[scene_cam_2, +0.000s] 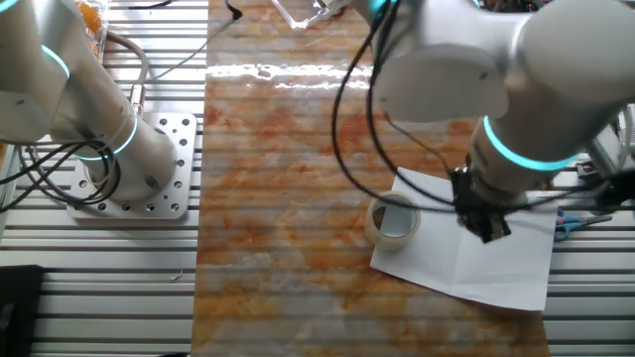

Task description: Unfold a piece of paper

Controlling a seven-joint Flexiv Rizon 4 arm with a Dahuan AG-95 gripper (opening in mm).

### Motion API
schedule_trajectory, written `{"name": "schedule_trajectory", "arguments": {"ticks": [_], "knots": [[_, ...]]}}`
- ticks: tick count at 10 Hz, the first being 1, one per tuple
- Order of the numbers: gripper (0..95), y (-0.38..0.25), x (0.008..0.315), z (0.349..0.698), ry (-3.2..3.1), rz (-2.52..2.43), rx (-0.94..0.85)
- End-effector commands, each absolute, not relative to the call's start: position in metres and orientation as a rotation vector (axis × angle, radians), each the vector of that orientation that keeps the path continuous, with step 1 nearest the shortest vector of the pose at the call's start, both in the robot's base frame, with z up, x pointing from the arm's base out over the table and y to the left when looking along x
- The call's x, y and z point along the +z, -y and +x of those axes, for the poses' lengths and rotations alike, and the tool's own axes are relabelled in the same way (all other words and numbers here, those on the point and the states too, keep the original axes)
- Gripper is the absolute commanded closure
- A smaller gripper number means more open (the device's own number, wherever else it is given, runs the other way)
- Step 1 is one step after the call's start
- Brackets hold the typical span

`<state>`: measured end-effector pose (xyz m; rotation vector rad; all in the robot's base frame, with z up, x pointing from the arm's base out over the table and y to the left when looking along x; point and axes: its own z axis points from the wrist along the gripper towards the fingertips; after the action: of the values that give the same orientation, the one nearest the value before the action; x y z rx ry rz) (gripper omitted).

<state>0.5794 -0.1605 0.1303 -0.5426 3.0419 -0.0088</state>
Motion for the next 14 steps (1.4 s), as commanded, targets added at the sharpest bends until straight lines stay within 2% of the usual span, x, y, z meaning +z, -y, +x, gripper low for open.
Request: {"name": "schedule_trajectory", "arguments": {"ticks": [1, 7, 14], "knots": [[95.0, 0.162, 0.139, 0.563, -3.060, -0.518, -0.026], [95.0, 0.152, 0.155, 0.537, -3.119, -0.437, -0.043], [95.0, 0.150, 0.158, 0.535, -3.129, -0.436, -0.045]]}}
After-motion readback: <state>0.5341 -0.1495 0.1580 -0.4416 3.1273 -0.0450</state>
